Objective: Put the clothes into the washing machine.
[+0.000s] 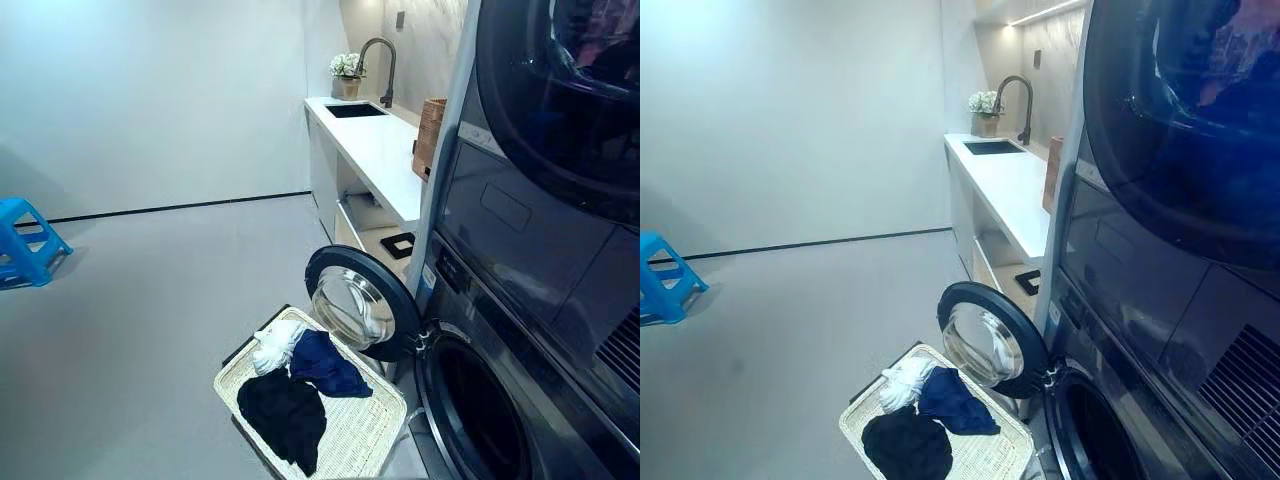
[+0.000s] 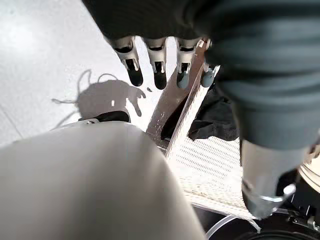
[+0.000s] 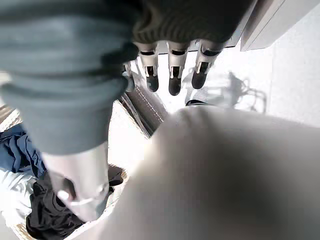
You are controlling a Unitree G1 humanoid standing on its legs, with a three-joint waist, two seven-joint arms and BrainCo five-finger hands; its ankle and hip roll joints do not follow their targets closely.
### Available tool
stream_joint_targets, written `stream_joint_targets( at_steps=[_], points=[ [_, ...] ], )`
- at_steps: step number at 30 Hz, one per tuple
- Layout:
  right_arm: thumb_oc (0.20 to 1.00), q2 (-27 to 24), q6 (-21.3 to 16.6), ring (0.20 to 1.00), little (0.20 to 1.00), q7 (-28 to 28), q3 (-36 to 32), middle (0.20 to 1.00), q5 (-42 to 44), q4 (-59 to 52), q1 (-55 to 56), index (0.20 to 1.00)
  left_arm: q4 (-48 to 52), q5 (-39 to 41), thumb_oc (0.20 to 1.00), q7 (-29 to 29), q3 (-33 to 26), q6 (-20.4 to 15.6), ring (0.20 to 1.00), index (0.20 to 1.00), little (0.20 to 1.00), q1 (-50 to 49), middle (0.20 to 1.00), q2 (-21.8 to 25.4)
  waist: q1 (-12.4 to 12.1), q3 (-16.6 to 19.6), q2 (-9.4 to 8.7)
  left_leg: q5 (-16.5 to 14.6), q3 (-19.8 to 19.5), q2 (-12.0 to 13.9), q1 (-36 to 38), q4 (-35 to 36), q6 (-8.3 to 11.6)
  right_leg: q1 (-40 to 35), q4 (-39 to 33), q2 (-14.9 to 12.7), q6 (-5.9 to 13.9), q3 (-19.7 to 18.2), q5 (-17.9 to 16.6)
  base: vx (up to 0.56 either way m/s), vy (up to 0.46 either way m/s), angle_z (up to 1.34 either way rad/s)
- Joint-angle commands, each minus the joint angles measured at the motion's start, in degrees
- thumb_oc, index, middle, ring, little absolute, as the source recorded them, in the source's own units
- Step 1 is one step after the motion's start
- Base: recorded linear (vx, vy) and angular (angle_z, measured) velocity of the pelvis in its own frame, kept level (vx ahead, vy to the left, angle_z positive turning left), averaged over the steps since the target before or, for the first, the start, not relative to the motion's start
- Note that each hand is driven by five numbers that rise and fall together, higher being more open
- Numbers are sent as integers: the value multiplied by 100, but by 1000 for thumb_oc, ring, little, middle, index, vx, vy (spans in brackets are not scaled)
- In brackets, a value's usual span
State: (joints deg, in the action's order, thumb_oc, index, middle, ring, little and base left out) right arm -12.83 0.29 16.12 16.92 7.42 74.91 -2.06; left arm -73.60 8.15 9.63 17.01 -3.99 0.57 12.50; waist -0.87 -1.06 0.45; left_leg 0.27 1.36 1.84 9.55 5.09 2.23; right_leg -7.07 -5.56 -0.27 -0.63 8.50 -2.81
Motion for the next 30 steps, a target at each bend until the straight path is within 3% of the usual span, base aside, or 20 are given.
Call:
stream_joint_targets(
  at_steps=[1, 11, 13, 23, 28, 30],
  points=[
    [1000, 311, -38, 1000, 1000, 32, 197, 1000, -29, 341, -404, 1000, -366, 207, 1000, 143, 79, -82, 1000, 1000, 1000, 380, 1000, -428, -38, -124, -155, -190, 129, -440, -137, -9, -312, -114, 56, -128, 364, 63, 116, 242, 201, 13],
    [1000, 309, -43, 1000, 1000, 43, 173, 1000, -30, 359, -394, 1000, -356, 177, 1000, 40, 58, -146, 1000, 1000, 1000, 385, 1000, -428, -38, -144, -154, -185, 124, -442, -140, -9, -316, -113, 56, -128, 364, 65, 114, 0, 0, 0],
    [1000, 306, -56, 1000, 1000, 47, 183, 1000, -22, 372, -378, 1000, -350, -103, 1000, -534, 76, -442, 1000, 1000, 1000, 382, 1000, -412, -37, -158, -156, -181, 127, -442, -137, -9, -314, -117, 56, -127, 365, 65, 113, 36, 4, 0],
    [1000, 281, -95, 1000, 1000, 72, 231, 1000, 94, 427, -363, 1000, -263, -773, 1000, -2481, -35, -1086, 1000, 1000, 1000, 462, 1000, -297, -70, -268, -202, -137, 124, -434, -197, -9, -301, -61, 80, -109, 358, 53, 108, 46, 1, 0],
    [1000, 175, -105, 1000, 1000, 95, 361, 1000, 212, 327, -421, 1000, -76, -1840, 1000, -3666, 196, -1236, 1000, 1000, 1000, 644, 1000, -121, -29, -437, -192, -74, 195, -417, -336, -9, -288, 129, 125, -103, 353, -29, 72, 42, 35, -1],
    [1000, 140, -112, 1000, 1000, 92, 436, 1000, 267, 283, -483, 1000, -30, -1932, 1000, -3870, 331, -1177, 1000, 1000, 1000, 769, 1000, -64, -9, -512, -186, -51, 226, -416, -423, -29, -291, 241, 150, -106, 351, -80, 45, -17, 41, -4]
  ],
)
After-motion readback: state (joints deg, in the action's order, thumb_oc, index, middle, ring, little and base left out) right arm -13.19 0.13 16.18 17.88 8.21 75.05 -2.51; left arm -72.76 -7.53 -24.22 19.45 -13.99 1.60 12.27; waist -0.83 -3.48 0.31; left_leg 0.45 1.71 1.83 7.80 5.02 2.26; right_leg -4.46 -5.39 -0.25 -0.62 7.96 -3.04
